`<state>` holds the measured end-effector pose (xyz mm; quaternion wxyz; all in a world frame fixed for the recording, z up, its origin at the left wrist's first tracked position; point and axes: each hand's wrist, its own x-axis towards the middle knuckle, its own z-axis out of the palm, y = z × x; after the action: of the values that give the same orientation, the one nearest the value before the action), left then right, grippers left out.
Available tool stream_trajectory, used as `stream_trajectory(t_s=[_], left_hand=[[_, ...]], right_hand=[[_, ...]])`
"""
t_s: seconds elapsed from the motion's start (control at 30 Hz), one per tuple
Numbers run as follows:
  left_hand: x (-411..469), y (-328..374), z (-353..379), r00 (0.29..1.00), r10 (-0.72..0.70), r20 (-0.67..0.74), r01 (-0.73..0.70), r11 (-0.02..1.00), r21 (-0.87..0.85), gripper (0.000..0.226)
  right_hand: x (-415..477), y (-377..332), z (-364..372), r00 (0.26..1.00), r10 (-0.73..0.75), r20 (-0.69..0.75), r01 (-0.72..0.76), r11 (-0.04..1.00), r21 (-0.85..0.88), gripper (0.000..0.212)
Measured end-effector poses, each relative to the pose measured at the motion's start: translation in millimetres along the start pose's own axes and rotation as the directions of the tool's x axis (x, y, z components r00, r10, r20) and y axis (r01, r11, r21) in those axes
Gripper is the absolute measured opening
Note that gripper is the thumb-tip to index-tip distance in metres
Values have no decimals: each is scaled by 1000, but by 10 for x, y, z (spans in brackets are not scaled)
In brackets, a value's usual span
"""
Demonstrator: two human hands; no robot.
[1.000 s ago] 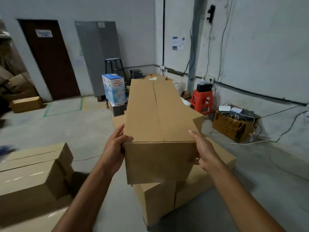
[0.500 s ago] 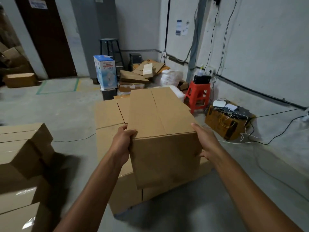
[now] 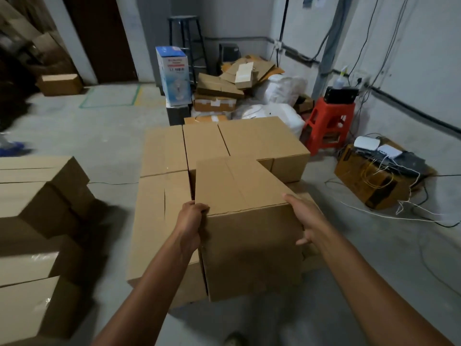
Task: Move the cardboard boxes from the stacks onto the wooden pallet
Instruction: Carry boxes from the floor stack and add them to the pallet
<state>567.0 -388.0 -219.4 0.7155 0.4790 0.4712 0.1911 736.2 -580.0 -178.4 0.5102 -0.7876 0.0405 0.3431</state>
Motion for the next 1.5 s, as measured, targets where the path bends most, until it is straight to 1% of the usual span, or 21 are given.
stream_trajectory(t_s=[0.2, 0.3, 0.43, 0.53, 0.67, 0.73, 0.77, 0.83, 0.87, 0.93, 1.0, 1.07, 1.13, 1.2, 1.3, 1.4, 1.5], left_hand=[[562, -155, 164, 992, -97, -75, 100, 994, 44, 30], [717, -240, 157, 988, -117, -97, 123, 990, 65, 37], [728, -404, 151, 985, -117, -124, 122, 992, 34, 33], [638, -566, 183, 981, -102, -164, 103, 995, -3, 37], [584, -861, 287, 960, -96, -264, 99, 995, -4, 40], [588, -1016, 357, 931, -139, -336, 122, 990, -70, 35], [597, -1105, 377, 906, -200, -372, 147, 975, -166, 29], [585, -1285, 419, 844, -343, -412, 191, 910, -367, 15], [566, -1373, 429, 821, -388, -418, 202, 883, -425, 17], [519, -1542, 432, 799, -443, -408, 203, 836, -510, 23], [437, -1671, 451, 768, -530, -359, 250, 765, -593, 33], [377, -1773, 471, 740, -590, -324, 264, 697, -667, 38], [383, -1894, 468, 736, -600, -315, 228, 657, -719, 41], [434, -2033, 413, 737, -602, -307, 192, 622, -759, 44], [559, -2174, 317, 754, -586, -297, 155, 598, -786, 65], [692, -2269, 254, 757, -587, -288, 130, 567, -814, 71], [861, -2366, 164, 780, -573, -253, 113, 526, -843, 76]], right_hand=[[763, -50, 184, 995, 82, 50, -79, 995, -64, 70], [1004, 50, 285, 994, 84, 69, -80, 995, -68, 72], [1226, 230, 365, 989, 97, 116, -93, 995, -36, 59], [1321, 430, 396, 982, 89, 165, -86, 996, -22, 51], [1498, 818, 365, 961, 124, 248, -132, 991, 15, 49], [1575, 1036, 334, 946, 160, 281, -171, 985, 18, 53], [1628, 1155, 318, 939, 176, 295, -191, 981, 23, 56], [1712, 1360, 299, 932, 211, 295, -223, 975, 9, 60], [1751, 1447, 289, 930, 224, 291, -234, 972, -1, 60], [1795, 1583, 279, 921, 267, 283, -270, 962, -32, 59], [1827, 1712, 283, 902, 333, 274, -328, 942, -65, 54], [1936, 1923, 319, 885, 377, 272, -368, 926, -85, 51], [2253, 2311, 391, 881, 389, 271, -382, 921, -80, 56], [2342, 2421, 468, 870, 414, 269, -414, 908, -62, 60], [2194, 2184, 580, 876, 415, 246, -417, 908, -49, 60], [2271, 2132, 678, 896, 384, 225, -382, 923, -53, 59], [2374, 2139, 758, 937, 303, 173, -291, 953, -88, 59]])
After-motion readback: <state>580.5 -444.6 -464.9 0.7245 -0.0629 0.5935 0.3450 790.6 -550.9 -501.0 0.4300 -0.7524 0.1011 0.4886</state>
